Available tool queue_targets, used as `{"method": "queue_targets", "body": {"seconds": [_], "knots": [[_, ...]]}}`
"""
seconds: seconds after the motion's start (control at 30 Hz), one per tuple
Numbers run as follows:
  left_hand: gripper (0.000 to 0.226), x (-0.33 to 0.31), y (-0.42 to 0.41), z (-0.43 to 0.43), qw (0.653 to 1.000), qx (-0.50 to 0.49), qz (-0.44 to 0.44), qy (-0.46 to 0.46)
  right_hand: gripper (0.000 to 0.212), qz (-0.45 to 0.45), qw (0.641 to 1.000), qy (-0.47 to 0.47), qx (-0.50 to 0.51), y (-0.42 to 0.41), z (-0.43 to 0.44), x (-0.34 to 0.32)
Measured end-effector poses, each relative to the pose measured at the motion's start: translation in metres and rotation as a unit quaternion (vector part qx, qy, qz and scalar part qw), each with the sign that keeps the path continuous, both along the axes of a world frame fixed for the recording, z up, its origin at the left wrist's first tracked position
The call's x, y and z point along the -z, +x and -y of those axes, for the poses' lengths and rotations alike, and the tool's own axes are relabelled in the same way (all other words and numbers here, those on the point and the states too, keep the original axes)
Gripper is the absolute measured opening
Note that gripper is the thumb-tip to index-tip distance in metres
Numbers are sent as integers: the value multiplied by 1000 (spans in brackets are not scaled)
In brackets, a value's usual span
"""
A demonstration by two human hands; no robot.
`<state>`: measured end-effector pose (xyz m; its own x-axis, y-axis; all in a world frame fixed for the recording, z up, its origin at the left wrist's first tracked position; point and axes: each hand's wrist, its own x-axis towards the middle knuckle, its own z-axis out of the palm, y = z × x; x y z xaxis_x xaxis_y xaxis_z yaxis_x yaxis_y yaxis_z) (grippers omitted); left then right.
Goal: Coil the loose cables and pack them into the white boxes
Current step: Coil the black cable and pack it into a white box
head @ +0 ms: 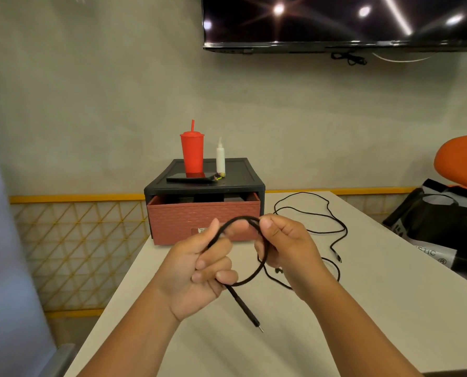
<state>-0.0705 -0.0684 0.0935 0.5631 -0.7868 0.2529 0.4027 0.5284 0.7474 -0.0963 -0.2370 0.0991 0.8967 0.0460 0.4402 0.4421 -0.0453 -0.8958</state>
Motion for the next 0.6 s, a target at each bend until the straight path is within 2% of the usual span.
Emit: {"method": "queue_targets", "body": {"seconds": [0.03, 0.17, 0.23, 0.33, 0.43, 0.5, 0.53, 0.6], "knots": [[42, 2, 1, -1, 999, 28, 7, -42, 32, 5, 1000, -11, 17, 2, 2, 4], [49, -6, -2, -3, 986, -131, 77, -69, 24, 4, 984, -148, 97, 2, 3, 33], [55, -8, -5, 3, 975, -207, 57, -50, 23, -13, 972, -216, 87, -3, -2, 46], [43, -13, -7, 13, 935, -345, 79, -12, 33, -14, 931, -358, 64, -12, -9, 54], [32, -15, -5, 17, 900, -412, 140, 27, 37, -14, 907, -419, 28, -20, -11, 47], [28, -10, 1, 15, 865, -450, 207, 80, 34, -16, 904, -427, 14, -23, -11, 41], [27, -6, 2, 14, 837, -470, 254, 118, 29, -5, 905, -426, 22, -22, -10, 38], [30, 1, 3, 14, 757, -503, 355, 219, 20, 51, 895, -438, 62, -20, -6, 32]]}}
